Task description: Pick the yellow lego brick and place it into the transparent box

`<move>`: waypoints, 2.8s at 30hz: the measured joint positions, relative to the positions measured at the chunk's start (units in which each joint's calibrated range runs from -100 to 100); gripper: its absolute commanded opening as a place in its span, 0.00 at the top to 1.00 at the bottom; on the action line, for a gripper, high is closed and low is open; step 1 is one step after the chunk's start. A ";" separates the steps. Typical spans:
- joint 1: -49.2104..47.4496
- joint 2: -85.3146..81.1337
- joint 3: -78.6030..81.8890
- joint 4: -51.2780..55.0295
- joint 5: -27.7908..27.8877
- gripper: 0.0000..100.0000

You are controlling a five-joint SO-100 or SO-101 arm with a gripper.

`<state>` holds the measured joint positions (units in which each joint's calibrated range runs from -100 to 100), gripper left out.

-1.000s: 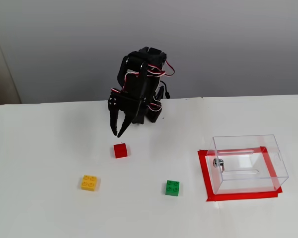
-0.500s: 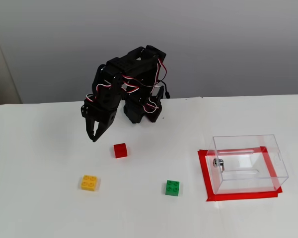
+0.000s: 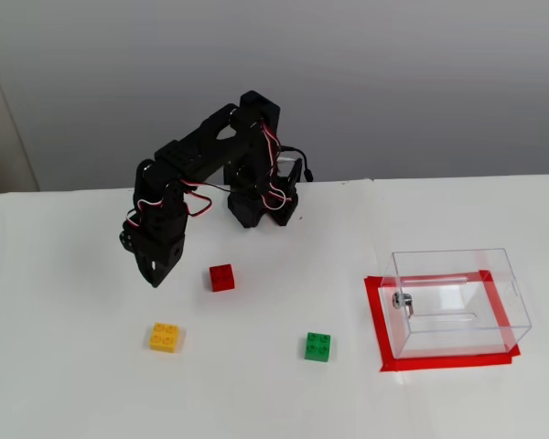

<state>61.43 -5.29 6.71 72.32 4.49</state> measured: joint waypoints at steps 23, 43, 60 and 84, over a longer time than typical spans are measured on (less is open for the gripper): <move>-8.87 2.28 -0.79 -5.91 -6.50 0.80; -12.18 2.28 -0.79 -2.31 -36.25 0.80; -15.28 8.12 -7.77 -4.71 -38.06 0.79; -8.44 26.47 -28.68 2.40 -41.43 0.67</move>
<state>52.99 21.18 -21.98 74.72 -36.93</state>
